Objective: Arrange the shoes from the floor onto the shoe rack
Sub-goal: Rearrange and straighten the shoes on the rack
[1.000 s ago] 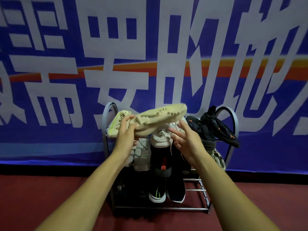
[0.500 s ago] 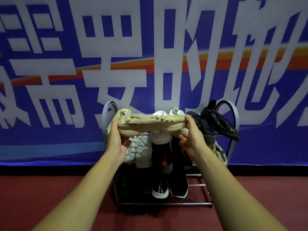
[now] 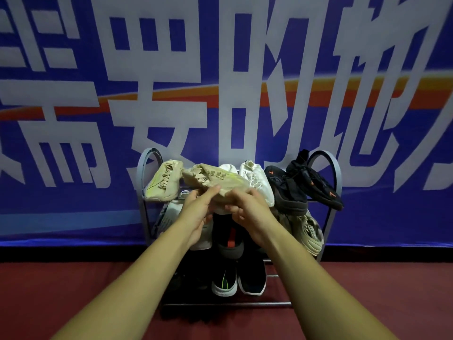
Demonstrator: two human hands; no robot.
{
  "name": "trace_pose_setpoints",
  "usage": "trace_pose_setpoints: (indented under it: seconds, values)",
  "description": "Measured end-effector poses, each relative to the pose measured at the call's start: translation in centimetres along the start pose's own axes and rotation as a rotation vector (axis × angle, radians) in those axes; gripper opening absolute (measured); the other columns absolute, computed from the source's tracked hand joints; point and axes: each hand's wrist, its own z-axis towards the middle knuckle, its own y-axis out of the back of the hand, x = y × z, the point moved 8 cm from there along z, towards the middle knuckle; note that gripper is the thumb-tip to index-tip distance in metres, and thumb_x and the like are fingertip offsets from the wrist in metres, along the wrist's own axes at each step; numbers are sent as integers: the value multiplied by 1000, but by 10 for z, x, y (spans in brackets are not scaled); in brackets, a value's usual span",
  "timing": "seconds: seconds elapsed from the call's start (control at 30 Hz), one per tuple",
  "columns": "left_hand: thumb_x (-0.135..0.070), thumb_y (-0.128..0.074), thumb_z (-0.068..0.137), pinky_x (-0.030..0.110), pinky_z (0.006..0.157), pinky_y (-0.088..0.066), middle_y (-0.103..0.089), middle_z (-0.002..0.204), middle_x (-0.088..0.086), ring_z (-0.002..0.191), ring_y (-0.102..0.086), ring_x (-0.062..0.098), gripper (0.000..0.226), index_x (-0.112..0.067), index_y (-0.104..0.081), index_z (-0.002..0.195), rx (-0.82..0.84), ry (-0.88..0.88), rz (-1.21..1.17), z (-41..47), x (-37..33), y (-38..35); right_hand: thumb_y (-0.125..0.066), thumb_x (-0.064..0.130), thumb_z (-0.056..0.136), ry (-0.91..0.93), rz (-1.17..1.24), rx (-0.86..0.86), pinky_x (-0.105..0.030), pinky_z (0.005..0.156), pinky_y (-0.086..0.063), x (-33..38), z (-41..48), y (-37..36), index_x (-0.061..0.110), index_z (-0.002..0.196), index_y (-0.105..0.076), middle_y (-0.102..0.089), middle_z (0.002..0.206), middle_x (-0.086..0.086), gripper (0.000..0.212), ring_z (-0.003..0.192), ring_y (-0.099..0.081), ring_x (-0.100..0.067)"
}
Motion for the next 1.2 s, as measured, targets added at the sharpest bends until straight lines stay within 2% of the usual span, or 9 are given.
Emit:
trace_pose_setpoints:
  seconds: [0.1,0.2,0.3,0.4,0.53,0.7,0.87,1.07,1.2]
  values:
    - [-14,-64,87,25,58,-36,-71,71,-4,66,-61,11,9,-19,-61,95,-59,6,-74,3,1,7,-60,29,89,-20,-116,55,-20,52,-32,-1,-4,-5,16,100,-59,-65,61,7,17,48,-52,-3]
    - [-8,-60,85,27,58,-36,-68,81,3,70,-60,13,10,-18,-59,84,-113,-55,-102,11,-8,22,-56,40,93,-66,-109,46,-25,58,-32,-6,-3,-6,14,100,-71,-55,58,5,31,52,-45,-7]
    - [-13,-65,82,23,56,-43,-71,86,7,72,-64,15,18,-11,-65,100,-163,-62,-134,14,-7,33,-63,27,94,-68,-23,78,-20,51,-25,-9,2,-16,-6,111,-68,-44,66,-3,38,52,-40,-8]
    - [-23,-70,84,24,57,-45,-70,84,4,70,-64,13,29,-14,-62,110,-182,-43,-190,12,-6,36,-70,19,90,-70,74,107,-14,46,-36,-8,3,-30,-19,118,-59,-47,75,-12,48,52,-43,-9]
    - [-21,-66,84,27,57,-37,-67,78,1,61,-58,16,32,-23,-60,116,-33,11,-137,7,0,25,-67,12,93,-79,113,120,-15,43,-40,-13,3,-40,3,111,-58,-66,62,2,22,47,-57,-3]
    - [-4,-53,86,25,52,-31,-65,81,4,62,-52,14,31,-21,-64,109,-98,-51,-152,9,-14,36,-60,15,97,-59,20,158,-14,47,-39,-10,-2,-47,12,100,-66,-72,72,3,8,52,-57,-4]
    - [0,-49,87,22,48,-29,-66,85,4,60,-48,12,34,-27,-65,101,-117,-77,-104,19,-20,48,-58,17,97,-89,-97,140,-15,49,-40,-19,-3,-49,14,104,-67,-75,93,-6,12,56,-58,-5]
    - [-5,-51,89,24,47,-29,-70,101,1,67,-51,13,39,-32,-63,115,-173,-55,-71,35,-7,66,-57,11,95,-89,-99,99,-15,46,-42,-18,1,-43,15,129,-53,-76,102,-11,35,60,-60,-8]
    - [-16,-50,94,24,50,-37,-67,123,-1,79,-59,15,50,-30,-50,142,-225,-109,-5,46,-12,78,-52,6,95,-98,-96,62,-13,43,-41,-19,3,-32,16,133,-51,-74,104,-17,39,56,-58,-6]
